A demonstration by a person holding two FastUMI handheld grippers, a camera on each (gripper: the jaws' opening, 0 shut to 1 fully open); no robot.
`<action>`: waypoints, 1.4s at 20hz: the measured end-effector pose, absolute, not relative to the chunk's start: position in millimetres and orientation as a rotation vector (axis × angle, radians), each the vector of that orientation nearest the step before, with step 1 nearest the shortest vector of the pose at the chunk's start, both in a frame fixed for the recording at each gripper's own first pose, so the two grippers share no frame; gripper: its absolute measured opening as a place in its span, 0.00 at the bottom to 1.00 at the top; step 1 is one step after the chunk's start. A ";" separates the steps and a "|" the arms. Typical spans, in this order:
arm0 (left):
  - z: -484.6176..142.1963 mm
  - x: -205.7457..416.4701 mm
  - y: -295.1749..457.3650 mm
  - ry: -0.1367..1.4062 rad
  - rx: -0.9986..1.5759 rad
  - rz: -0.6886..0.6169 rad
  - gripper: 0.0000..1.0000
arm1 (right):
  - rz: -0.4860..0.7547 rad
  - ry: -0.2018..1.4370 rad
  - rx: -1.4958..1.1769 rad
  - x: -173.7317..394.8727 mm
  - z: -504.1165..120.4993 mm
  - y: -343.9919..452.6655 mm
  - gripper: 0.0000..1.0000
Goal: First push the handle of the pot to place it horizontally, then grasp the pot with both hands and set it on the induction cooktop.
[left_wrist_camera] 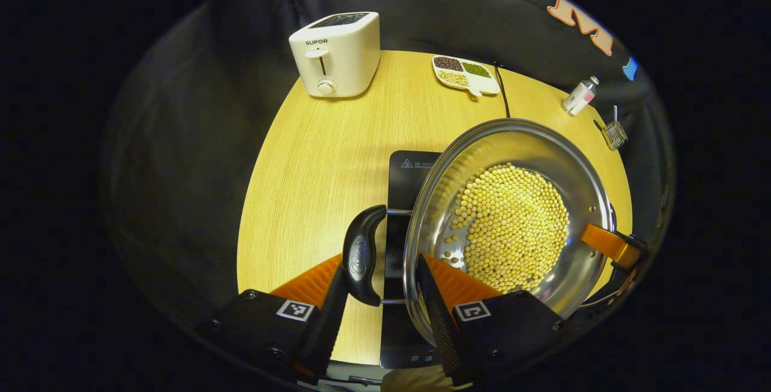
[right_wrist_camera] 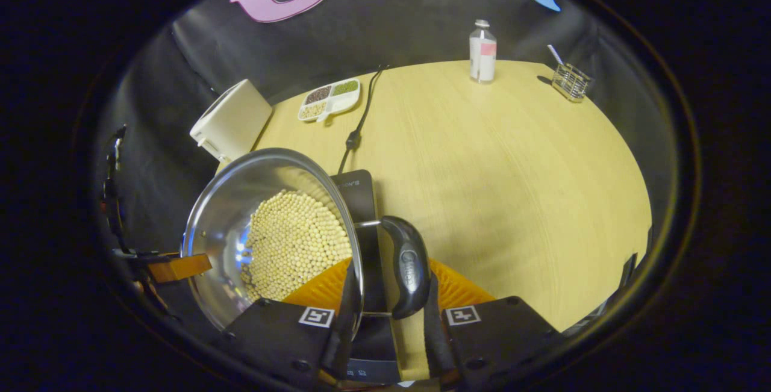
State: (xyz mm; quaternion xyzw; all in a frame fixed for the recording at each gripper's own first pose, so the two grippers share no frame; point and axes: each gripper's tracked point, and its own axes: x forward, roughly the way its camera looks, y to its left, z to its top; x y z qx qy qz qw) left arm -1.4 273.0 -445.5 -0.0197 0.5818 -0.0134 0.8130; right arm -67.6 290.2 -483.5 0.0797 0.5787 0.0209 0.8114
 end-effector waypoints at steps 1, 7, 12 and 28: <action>-446.8 -2.7 273.2 1.241 -0.034 -0.025 0.73 | 0.042 1.234 0.170 -67.8 -483.5 289.4 0.48; -450.2 -9.3 277.7 1.234 -0.063 0.029 0.75 | 0.032 1.195 0.187 -61.8 -474.3 289.5 0.66; -440.4 -4.7 287.3 1.160 -0.067 0.099 0.95 | 0.047 1.162 0.167 -57.9 -466.2 285.6 0.94; -118.0 60.5 132.1 0.212 -0.026 0.146 0.96 | 0.081 0.290 0.045 54.4 -169.4 125.5 0.92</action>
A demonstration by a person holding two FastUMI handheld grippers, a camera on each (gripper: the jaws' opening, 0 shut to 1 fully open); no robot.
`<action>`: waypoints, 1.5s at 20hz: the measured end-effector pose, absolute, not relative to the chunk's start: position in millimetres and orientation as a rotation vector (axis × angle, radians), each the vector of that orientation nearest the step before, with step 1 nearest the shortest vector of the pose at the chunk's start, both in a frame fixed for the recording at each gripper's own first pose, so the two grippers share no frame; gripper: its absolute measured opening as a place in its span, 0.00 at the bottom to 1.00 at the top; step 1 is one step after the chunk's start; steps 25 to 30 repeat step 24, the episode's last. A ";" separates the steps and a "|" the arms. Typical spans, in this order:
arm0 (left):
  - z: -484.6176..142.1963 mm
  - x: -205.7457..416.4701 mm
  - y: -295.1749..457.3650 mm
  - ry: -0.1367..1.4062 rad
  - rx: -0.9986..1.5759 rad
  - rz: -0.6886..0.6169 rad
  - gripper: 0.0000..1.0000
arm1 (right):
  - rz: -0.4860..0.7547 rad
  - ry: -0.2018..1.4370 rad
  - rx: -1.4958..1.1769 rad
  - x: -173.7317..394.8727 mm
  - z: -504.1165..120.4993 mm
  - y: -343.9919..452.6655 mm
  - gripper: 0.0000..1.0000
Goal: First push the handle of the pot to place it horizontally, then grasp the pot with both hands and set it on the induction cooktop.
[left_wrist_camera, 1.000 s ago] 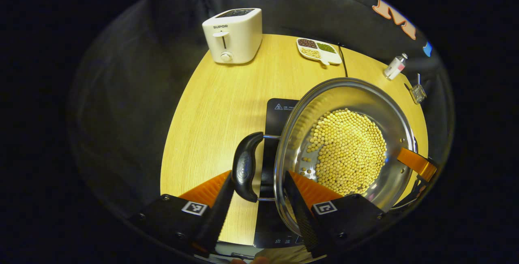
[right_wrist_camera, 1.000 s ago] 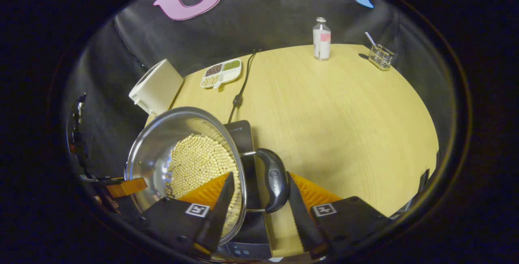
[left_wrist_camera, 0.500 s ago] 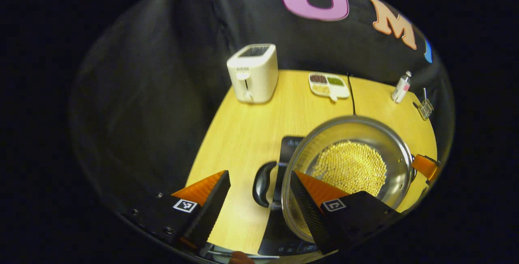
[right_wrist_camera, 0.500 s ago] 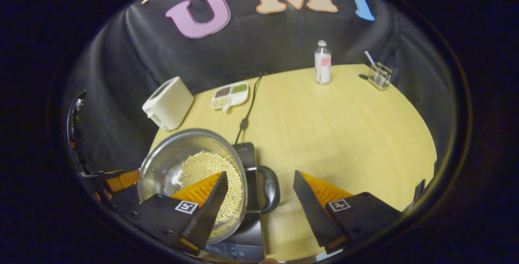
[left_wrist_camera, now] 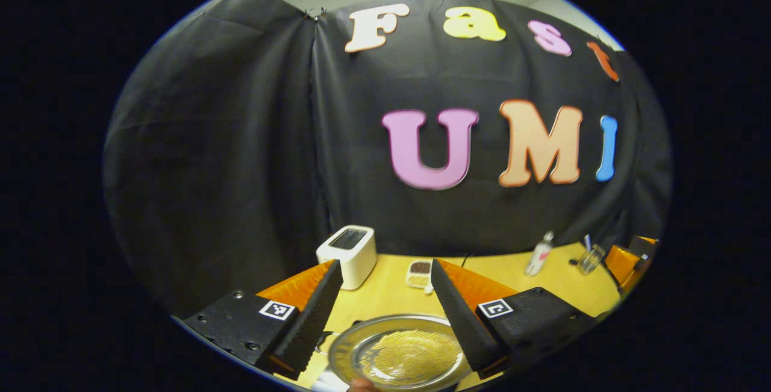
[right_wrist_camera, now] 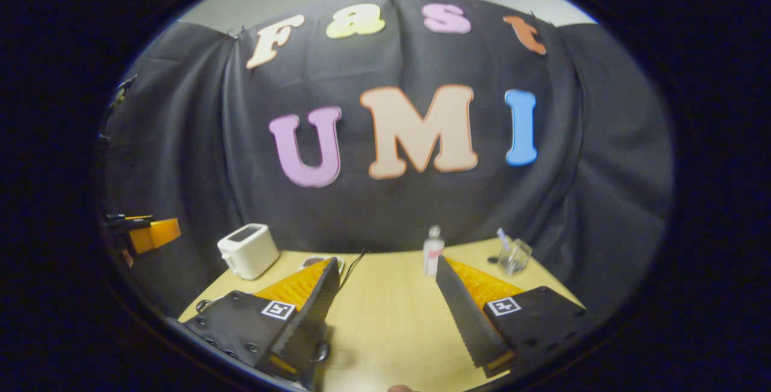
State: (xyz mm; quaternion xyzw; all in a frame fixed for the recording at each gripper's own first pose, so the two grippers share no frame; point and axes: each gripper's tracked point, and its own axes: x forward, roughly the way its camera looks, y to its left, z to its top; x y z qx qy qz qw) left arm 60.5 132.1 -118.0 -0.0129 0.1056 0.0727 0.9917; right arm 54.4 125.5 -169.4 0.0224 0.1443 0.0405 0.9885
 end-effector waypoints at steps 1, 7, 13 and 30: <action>-100.2 59.5 112.3 0.173 -0.035 0.139 0.95 | 0.082 0.229 0.033 56.3 -141.5 111.8 0.93; -31.2 32.7 0.1 0.034 -0.075 0.076 0.95 | 0.105 0.034 0.052 36.0 -33.0 24.9 0.93; -30.3 6.7 -84.1 0.032 -0.078 0.025 0.95 | 0.129 0.014 0.058 15.2 -23.1 -36.4 0.99; -31.9 0.4 -127.5 0.036 -0.034 0.021 0.95 | 0.147 0.011 0.040 15.8 -28.1 -81.9 0.93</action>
